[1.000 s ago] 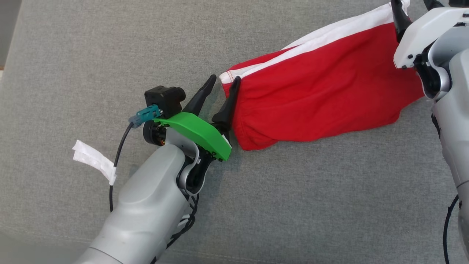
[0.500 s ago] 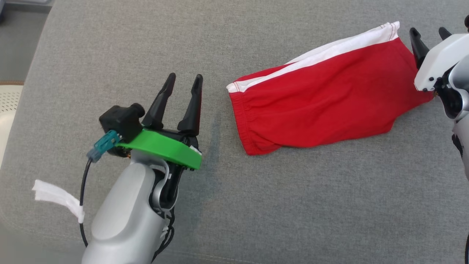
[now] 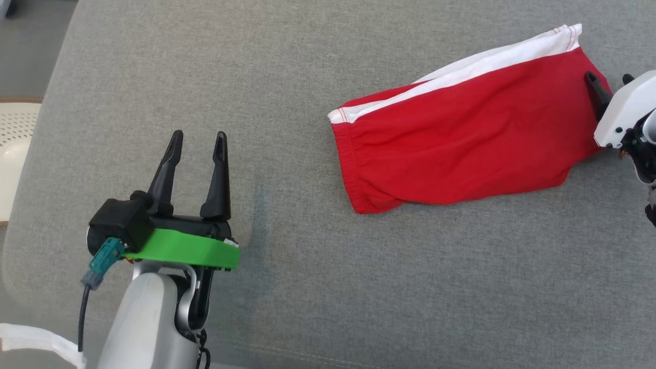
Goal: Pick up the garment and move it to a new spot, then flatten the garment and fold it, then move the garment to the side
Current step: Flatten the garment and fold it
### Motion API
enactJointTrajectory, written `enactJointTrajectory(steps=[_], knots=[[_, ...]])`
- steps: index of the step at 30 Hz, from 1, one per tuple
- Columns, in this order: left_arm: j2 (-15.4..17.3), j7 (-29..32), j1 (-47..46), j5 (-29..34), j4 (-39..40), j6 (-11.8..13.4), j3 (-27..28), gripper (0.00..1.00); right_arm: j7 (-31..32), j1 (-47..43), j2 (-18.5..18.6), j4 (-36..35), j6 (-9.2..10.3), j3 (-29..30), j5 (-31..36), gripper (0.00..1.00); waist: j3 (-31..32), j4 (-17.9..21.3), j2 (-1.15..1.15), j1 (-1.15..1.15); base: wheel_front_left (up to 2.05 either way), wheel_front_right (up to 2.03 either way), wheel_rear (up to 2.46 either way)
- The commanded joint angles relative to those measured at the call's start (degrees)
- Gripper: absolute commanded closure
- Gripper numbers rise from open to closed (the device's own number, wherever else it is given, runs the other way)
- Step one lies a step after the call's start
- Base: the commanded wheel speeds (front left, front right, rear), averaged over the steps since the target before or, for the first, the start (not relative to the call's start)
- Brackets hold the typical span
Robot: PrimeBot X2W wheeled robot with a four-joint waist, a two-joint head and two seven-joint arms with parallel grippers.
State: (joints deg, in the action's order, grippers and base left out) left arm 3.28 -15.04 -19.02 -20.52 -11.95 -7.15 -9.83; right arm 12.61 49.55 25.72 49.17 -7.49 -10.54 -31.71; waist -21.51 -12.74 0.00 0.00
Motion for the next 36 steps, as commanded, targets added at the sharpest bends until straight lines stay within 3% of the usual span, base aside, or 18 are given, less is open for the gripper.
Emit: enactJointTrajectory(steps=[1, 12, 13, 14, 15, 25, 36], knots=[[0.02, -0.14, 1.23, 0.51, 0.75, -0.33, 0.66, 0.00, 0.27, -0.28, 0.25, 0.62, 0.01, 0.15, -0.42, 0.00, -0.85, -0.92, 0.00, 0.00, 0.00, 0.00, 0.00], [-0.31, -0.14, 2.68, 1.36, 2.96, -0.33, 0.49, 0.00, 7.02, -0.86, -2.58, 4.76, -0.06, -1.38, -0.84, 0.00, -1.80, -2.56, 0.00, 0.00, 0.00, 0.00, 0.00], [-0.31, -0.14, 2.61, 1.39, 2.98, -0.33, 0.46, 0.00, 7.73, -1.27, -2.77, 4.61, -0.15, -1.85, -1.08, 0.45, -1.74, -2.55, 0.00, 0.00, 0.00, 0.00, 0.00], [-0.32, -0.14, 2.56, 1.41, 2.97, -0.33, 0.45, 0.00, 8.13, -1.70, -3.00, 4.22, -0.21, -2.28, -1.44, 0.81, -1.67, -2.49, 0.00, 0.00, 0.00, 0.00, 0.00], [-0.33, -0.14, 2.55, 1.39, 2.95, -0.33, 0.49, 0.00, 8.30, -1.93, -2.90, 3.91, -0.21, -2.50, -1.58, 1.00, -1.61, -2.42, 0.00, 0.00, 0.00, 0.00, 0.00], [-0.31, -0.14, 3.69, 1.66, 1.60, -0.34, -0.02, 0.00, 0.30, -4.39, -1.62, 1.86, 0.07, 1.21, -4.55, 1.00, 1.94, 0.42, 0.00, 0.00, 0.00, 0.00, 0.00], [-0.27, -0.14, 5.62, 1.63, 0.83, -0.34, -0.22, 0.00, -11.00, -9.04, 0.06, 2.60, 0.06, 8.76, 1.24, 1.00, 7.29, 5.29, 0.00, 0.00, 0.00, 0.00, 0.00]])
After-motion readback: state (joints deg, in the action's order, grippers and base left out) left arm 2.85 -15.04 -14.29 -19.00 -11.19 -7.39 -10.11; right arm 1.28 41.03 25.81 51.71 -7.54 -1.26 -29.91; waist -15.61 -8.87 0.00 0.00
